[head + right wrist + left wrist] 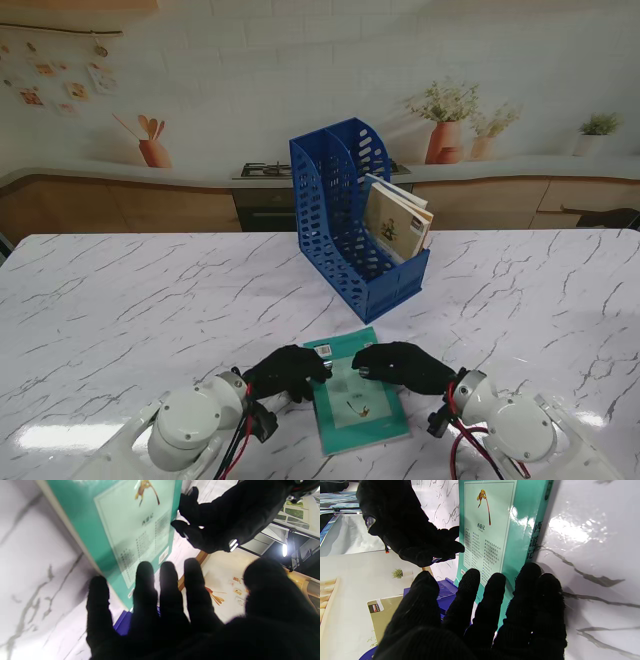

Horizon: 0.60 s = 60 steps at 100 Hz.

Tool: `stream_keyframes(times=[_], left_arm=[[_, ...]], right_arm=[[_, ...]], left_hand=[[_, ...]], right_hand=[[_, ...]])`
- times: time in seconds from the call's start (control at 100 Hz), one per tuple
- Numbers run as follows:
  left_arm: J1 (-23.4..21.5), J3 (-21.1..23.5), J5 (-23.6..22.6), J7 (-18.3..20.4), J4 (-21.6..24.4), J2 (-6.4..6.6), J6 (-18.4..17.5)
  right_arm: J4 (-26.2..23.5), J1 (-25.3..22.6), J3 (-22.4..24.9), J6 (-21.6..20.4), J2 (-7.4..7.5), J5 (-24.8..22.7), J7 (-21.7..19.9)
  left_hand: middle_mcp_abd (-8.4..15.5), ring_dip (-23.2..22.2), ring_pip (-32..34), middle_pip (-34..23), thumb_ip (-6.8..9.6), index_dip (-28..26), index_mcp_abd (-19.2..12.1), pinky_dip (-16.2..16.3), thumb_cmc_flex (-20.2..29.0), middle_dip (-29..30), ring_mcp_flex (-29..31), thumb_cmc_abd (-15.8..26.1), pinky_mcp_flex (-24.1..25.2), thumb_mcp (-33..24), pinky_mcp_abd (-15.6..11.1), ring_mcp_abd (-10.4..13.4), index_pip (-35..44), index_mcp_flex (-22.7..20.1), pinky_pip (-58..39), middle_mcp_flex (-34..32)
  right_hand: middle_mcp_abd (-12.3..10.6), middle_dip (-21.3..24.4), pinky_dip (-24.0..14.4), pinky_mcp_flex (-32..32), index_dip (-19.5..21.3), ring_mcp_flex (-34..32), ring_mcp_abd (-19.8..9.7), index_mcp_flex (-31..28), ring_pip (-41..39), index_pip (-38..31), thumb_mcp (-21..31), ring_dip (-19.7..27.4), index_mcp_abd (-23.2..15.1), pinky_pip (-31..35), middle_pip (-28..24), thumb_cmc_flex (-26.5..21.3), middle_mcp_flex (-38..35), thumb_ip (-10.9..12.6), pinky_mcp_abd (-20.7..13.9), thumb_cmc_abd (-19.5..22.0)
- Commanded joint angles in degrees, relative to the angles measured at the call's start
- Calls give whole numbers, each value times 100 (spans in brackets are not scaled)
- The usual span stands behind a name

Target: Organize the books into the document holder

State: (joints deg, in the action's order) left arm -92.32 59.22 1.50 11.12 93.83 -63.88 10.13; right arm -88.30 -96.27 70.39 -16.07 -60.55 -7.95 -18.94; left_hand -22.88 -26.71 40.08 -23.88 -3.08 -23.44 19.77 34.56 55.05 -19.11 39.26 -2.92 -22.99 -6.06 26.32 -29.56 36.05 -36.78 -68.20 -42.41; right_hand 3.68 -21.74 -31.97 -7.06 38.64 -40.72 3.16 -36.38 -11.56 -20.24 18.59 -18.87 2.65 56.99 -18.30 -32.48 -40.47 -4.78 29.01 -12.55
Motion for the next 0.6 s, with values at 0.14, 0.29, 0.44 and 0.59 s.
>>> stream_keyframes(times=[0.14, 0.29, 0.44, 0.59], left_arm=[[98, -129, 147, 53, -114, -114, -192], [135, -174, 162, 36, -131, -122, -241], [7, -91, 71, -167, -34, -146, -367], [-187, 128, -207, -280, 241, -118, -389]], right_arm=[[-143, -191, 39, 86, 32, 68, -240], [-170, -189, 79, 115, 39, 113, -295], [-290, -262, 187, 111, 9, -11, -115], [-551, -403, 343, 344, -100, -318, 429]], left_hand=[[-177, 228, -419, 72, 195, -20, 65, 23, 44, 95, -151, 309, 39, 112, -217, 55, 2, -45, -140, 114], [-127, 226, -419, 63, 196, -17, 36, 27, 42, 90, -142, 324, 66, 133, -224, 89, -12, -8, -132, 129], [186, 10, -129, -368, 211, -52, -149, 209, 76, -240, 130, 193, 117, 91, -122, 298, 62, 103, -402, -196], [320, -88, -90, -391, 222, -48, -287, 263, 37, -349, 159, -16, 95, 78, -133, 428, 41, 292, -464, -161]], right_hand=[[-52, -45, 41, -243, -24, -105, -53, 38, -75, -66, 4, -12, -3, 199, -103, -51, -20, 204, -78, 122], [-64, -59, 47, -282, -10, -157, -38, -31, -113, -103, 8, -22, -27, 239, -153, -69, -76, 201, -70, 132], [-58, -92, 31, -382, 18, -407, 31, -230, -254, -199, -9, -80, -68, 330, -246, -96, -320, 192, 37, 54], [-15, -172, -570, -1256, 47, -960, 127, -517, -696, -375, 183, -351, -132, 1401, -360, -53, -671, 161, 135, -311]])
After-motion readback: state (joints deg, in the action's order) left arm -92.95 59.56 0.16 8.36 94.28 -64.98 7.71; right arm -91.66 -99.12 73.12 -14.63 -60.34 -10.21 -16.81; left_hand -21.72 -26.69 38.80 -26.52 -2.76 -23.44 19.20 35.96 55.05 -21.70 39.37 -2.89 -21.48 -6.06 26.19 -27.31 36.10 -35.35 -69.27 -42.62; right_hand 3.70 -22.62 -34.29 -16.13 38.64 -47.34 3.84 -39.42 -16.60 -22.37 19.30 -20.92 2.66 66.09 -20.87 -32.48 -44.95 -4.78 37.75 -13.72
